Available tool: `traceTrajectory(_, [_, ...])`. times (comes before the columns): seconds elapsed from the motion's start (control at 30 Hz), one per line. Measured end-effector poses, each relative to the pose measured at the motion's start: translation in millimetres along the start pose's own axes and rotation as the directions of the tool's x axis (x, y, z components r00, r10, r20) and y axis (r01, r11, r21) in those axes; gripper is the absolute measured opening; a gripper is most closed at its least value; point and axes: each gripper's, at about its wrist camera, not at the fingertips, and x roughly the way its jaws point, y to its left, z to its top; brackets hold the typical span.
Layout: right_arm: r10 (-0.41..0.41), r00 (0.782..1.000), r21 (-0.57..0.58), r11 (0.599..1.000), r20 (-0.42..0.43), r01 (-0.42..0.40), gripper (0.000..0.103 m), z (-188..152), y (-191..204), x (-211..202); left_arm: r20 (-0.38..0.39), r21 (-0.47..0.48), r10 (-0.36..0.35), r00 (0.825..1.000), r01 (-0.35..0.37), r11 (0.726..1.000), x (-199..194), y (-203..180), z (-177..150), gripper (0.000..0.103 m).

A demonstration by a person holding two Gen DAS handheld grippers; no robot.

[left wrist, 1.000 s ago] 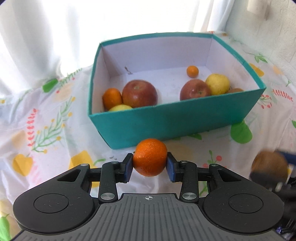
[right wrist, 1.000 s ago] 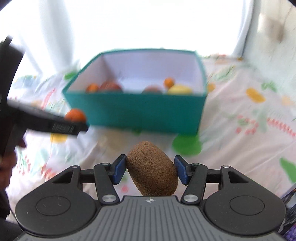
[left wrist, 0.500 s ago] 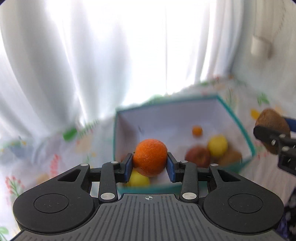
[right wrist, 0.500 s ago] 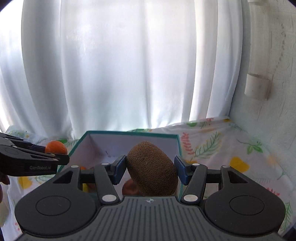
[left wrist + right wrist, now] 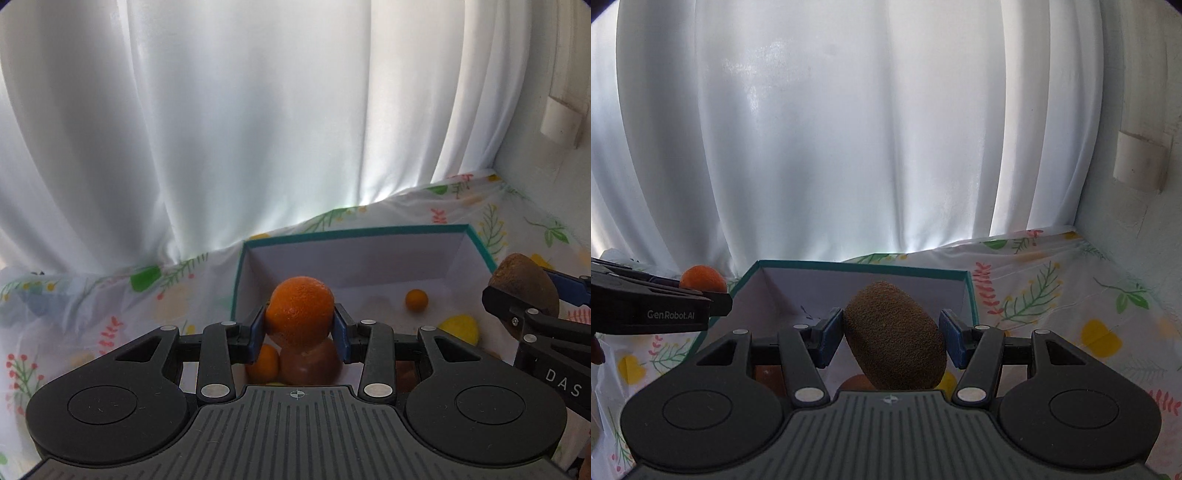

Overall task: Organize fruits
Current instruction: 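Lift the orange and kiwi and carry both over the teal box, then lower both fruits into the box and open both grippers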

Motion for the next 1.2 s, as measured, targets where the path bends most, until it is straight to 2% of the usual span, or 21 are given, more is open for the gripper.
traceTrajectory(0.37, [0.0,0.997,-0.015,1.0,-0.081,-0.001,0.057,-9.2,-0.3,33.6,-0.074,0.006,0.001,0.997,-0.001,1.0,35.3,-1.5,-7.3,0.042])
traceTrajectory(0.83, [-0.009,0.987,-0.043,0.999,-0.163,0.002,0.057,-21.1,2.2,56.2,-0.161,0.014,0.016,0.987,-0.014,1.0,69.6,3.2,-14.4,0.042])
traceTrajectory(1.03, [-0.014,0.984,-0.047,0.999,-0.18,0.006,0.057,-24.4,2.9,61.9,-0.194,0.018,0.01,0.981,-0.006,1.0,78.2,3.7,-18.3,0.043])
traceTrajectory(1.2, [-0.018,0.986,-0.062,0.998,-0.167,0.008,0.056,-24.1,5.0,62.6,-0.177,0.029,0.023,0.984,-0.018,0.999,77.1,3.6,-16.3,0.044])
